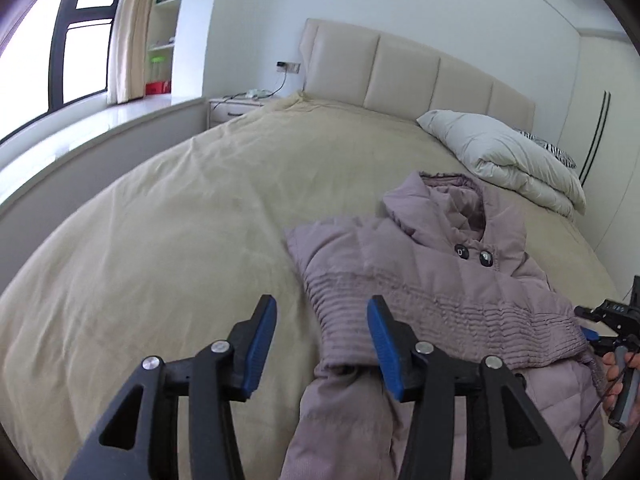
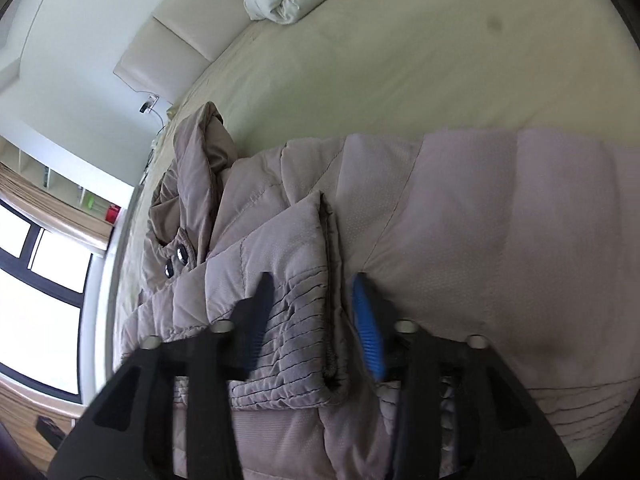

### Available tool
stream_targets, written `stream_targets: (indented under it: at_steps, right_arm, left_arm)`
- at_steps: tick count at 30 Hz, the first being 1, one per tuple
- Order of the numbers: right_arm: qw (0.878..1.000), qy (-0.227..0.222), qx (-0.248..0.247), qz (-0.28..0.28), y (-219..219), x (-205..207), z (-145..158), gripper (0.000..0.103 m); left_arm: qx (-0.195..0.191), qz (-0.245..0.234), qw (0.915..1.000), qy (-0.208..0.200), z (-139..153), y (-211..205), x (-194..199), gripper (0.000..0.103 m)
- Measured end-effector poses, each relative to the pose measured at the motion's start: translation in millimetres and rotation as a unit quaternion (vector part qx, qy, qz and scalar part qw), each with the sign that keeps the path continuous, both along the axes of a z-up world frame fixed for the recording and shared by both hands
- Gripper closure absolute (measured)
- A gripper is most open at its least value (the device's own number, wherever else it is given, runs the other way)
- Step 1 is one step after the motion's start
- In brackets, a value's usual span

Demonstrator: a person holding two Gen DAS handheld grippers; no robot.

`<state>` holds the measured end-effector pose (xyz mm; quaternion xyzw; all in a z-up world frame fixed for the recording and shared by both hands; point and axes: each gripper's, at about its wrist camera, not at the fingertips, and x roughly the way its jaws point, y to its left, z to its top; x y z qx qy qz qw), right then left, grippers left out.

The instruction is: Fold large clothes

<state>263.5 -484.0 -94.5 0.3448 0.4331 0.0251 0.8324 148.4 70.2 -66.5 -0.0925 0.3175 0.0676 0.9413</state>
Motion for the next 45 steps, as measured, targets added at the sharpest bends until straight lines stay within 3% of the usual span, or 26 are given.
stream_targets:
  at_steps: [3,5,8,10,12,14,17,19,21,22,24,27,31,33,35,37,40,42,45]
  right_arm:
    - [0.999,-0.040,-0.012,-0.021,-2.1,-11.4,25.7,0.030]
    - [0.999,-0.036,-0.029,-0.006,3.7,-11.2,38.4,0.030]
    - [0.996,-0.050,-0.053,0.061,32.0,-8.1,52.0,0.030]
    - [0.989,-0.035,-0.102,0.105,58.6,-4.2,45.3,0.030]
    - [0.984,0.004,-0.132,0.117,75.8,8.7,18.9,0.030]
    - [0.981,0.034,-0.157,0.110,77.1,16.0,-7.7,0.030]
    - [0.981,0.037,-0.160,0.100,82.3,18.8,-3.6,0.030]
    - [0.985,0.005,-0.145,0.090,81.8,6.8,15.9,0.030]
    - [0.987,-0.034,-0.136,0.084,85.0,-0.3,27.4,0.030]
    - [0.986,-0.032,-0.139,0.087,86.9,-0.6,25.1,0.030]
    - [0.983,0.026,-0.139,0.113,92.0,11.8,-2.3,0.029]
    - [0.983,0.023,-0.142,0.118,87.3,8.8,5.2,0.030]
    - [0.998,-0.037,-0.034,0.031,40.7,-47.8,41.5,0.030]
    - [0.997,-0.051,0.045,-0.024,6.7,-90.1,39.0,0.030]
    - [0.989,-0.039,0.111,-0.086,-32.0,-137.7,22.9,0.029]
    - [0.971,-0.032,0.168,-0.166,-65.1,-188.5,4.9,0.030]
    - [0.923,-0.042,0.239,-0.299,-107.6,-261.5,-20.3,0.030]
    - [0.890,-0.062,0.262,-0.367,-132.5,-297.7,-33.8,0.035]
    - [0.862,-0.077,0.283,-0.413,-159.1,-325.6,-38.0,0.039]
  left_arm:
    - [0.053,-0.028,0.9979,0.027,-5.7,-12.2,53.1,0.052]
    - [0.090,-0.036,0.9934,0.062,-25.1,-16.9,80.7,0.052]
    - [0.081,-0.035,0.9885,0.123,-62.9,-9.8,100.8,0.052]
    - [0.107,-0.034,0.9857,0.125,-79.8,-11.6,97.5,0.051]
    - [0.120,-0.037,0.9846,0.121,-88.4,-12.2,94.1,0.050]
    - [0.102,-0.038,0.9856,0.129,-91.4,-5.1,96.4,0.043]
    - [0.049,-0.037,0.9876,0.144,-86.9,13.3,100.8,0.039]
    - [0.061,-0.025,0.9903,0.122,-75.3,10.1,92.6,0.039]
    - [0.098,-0.015,0.9906,0.094,-72.1,-0.2,81.6,0.040]
    - [0.103,-0.021,0.9887,0.106,-80.9,-3.9,83.3,0.039]
    - [0.083,-0.028,0.9876,0.130,-95.2,-1.1,90.8,0.038]
    - [0.052,-0.022,0.9889,0.137,-86.4,8.0,91.6,0.036]
    - [0.084,-0.002,0.9916,0.098,-59.5,-2.6,68.1,0.037]
    - [0.070,-0.014,0.9948,0.073,-46.3,-14.0,52.8,0.037]
    - [0.050,-0.048,0.9957,0.062,-39.4,-32.5,42.2,0.037]
    - [0.032,-0.078,0.9947,0.058,-36.8,-52.7,35.9,0.036]
    - [-0.019,-0.115,0.9900,0.079,-43.2,-80.2,35.1,0.035]
    - [-0.034,-0.131,0.9867,0.091,-48.5,-97.1,33.9,0.035]
    - [-0.040,-0.155,0.9824,0.097,-51.3,-119.0,27.0,0.035]
